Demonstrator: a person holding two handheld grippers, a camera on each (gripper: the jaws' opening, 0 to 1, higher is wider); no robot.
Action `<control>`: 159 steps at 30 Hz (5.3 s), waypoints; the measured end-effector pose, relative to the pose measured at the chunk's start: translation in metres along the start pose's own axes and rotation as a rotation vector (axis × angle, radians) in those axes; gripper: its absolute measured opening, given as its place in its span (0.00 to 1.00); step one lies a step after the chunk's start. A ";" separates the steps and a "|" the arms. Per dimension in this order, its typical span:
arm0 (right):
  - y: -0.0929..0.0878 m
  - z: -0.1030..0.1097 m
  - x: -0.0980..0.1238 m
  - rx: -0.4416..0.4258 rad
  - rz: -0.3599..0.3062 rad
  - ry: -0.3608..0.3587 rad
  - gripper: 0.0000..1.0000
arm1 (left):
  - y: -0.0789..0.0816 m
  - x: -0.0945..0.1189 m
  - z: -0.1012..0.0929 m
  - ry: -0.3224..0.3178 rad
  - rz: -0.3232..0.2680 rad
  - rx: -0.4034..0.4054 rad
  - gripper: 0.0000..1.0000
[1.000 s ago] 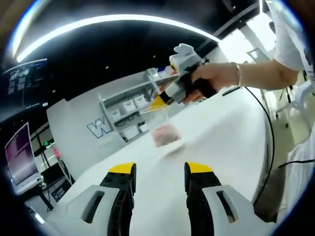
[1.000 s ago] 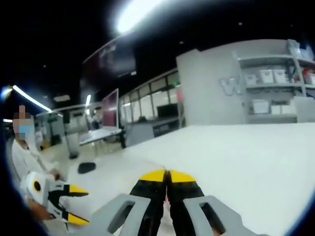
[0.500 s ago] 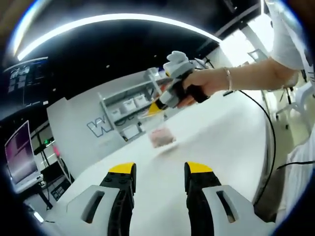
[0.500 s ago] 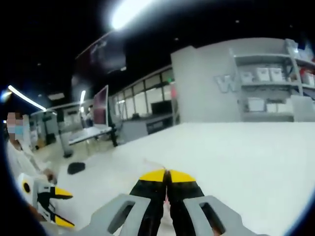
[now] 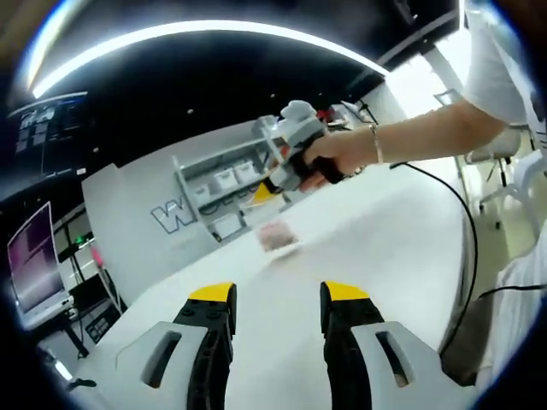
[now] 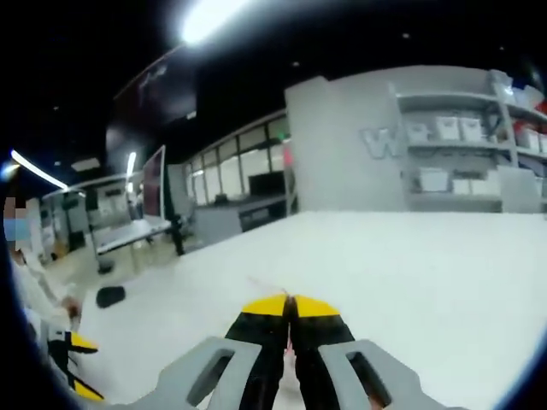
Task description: Open the resealable bag by pulling the two sides of the seal apart until the entire bag opening is separated and visibly accessible.
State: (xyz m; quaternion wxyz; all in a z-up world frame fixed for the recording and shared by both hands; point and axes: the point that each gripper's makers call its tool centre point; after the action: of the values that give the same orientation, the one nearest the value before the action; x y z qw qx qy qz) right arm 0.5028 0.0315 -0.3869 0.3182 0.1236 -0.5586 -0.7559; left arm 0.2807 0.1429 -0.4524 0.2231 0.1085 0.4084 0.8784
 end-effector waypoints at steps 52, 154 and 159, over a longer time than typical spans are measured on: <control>0.047 -0.055 -0.081 -0.010 -0.027 -0.133 0.00 | -0.004 0.007 0.018 0.005 0.037 0.036 0.38; -0.016 -0.032 -0.173 0.243 0.145 -0.085 0.10 | -0.039 0.002 0.041 0.083 0.128 0.208 0.95; -0.026 -0.030 -0.168 0.256 0.170 -0.069 0.12 | -0.035 0.002 0.040 0.081 0.123 0.204 0.95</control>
State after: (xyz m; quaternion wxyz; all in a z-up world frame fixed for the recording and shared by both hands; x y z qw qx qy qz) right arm 0.6385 0.1174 -0.4498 0.3432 0.0893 -0.6696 -0.6525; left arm 0.3051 0.1905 -0.4533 0.1401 0.1197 0.4968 0.8481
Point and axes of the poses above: the point that each gripper's makers call its tool centre point, and the gripper's own axes: x roughly backward along the fingers, z roughly to its left, y roughly out of its top, and after that the axes turned 13 degrees about -x, right-handed
